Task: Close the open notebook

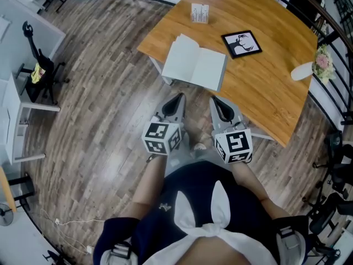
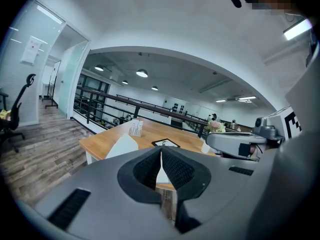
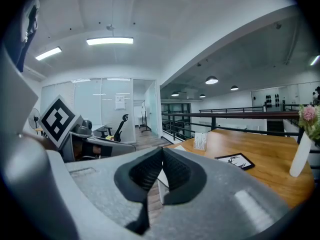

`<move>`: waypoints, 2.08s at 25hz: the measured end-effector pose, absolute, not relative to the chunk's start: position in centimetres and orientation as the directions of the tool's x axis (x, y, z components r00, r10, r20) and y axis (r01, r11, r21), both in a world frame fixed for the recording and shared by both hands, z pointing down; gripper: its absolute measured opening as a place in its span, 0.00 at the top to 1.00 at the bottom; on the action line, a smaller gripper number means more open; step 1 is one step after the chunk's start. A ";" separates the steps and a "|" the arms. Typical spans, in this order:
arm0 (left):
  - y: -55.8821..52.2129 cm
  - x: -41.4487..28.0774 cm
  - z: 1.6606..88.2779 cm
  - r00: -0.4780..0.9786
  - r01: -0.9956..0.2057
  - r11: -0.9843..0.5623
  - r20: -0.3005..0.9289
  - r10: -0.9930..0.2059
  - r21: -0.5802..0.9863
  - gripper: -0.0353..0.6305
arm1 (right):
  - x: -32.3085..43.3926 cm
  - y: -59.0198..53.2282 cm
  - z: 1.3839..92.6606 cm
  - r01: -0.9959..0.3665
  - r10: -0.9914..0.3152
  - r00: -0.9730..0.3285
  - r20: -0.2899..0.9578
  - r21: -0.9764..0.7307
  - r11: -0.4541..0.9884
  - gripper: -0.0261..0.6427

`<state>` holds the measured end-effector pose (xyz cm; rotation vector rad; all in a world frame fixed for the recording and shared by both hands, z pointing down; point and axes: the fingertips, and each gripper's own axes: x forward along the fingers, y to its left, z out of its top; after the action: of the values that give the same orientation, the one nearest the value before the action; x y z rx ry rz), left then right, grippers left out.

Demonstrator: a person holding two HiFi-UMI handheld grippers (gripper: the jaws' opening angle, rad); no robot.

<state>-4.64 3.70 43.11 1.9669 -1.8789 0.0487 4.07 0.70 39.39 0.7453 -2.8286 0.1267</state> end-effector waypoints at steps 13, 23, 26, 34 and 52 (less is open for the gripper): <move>-2.0 -12.0 44.0 0.101 -0.947 0.011 0.328 -0.939 0.322 0.91 | -1.6 -4.1 40.0 -0.528 -0.504 -0.822 0.264 -0.024 0.849 0.96; -4.5 -14.1 45.0 0.176 -0.933 -0.054 0.322 -0.930 0.356 0.65 | -4.5 -6.1 41.8 -0.530 -0.496 -0.813 0.304 -0.036 0.847 0.96; -5.1 -14.7 45.6 0.175 -0.937 -0.050 0.340 -0.924 0.346 0.62 | -5.1 -6.7 42.1 -0.530 -0.494 -0.811 0.313 -0.038 0.847 0.96; -5.9 -16.9 47.3 0.169 -0.935 -0.024 0.387 -0.906 0.353 0.59 | -6.2 -7.8 43.0 -0.529 -0.488 -0.801 0.347 -0.029 0.848 0.96; -7.1 -21.9 52.5 0.213 -0.907 0.000 0.458 -0.863 0.421 0.57 | -9.4 -9.2 45.0 -0.534 -0.482 -0.777 0.405 -0.018 0.845 0.96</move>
<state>-21.86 -7.06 52.53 1.8495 -1.6399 0.0875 -9.41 -9.20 44.99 0.7563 -2.6331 0.1848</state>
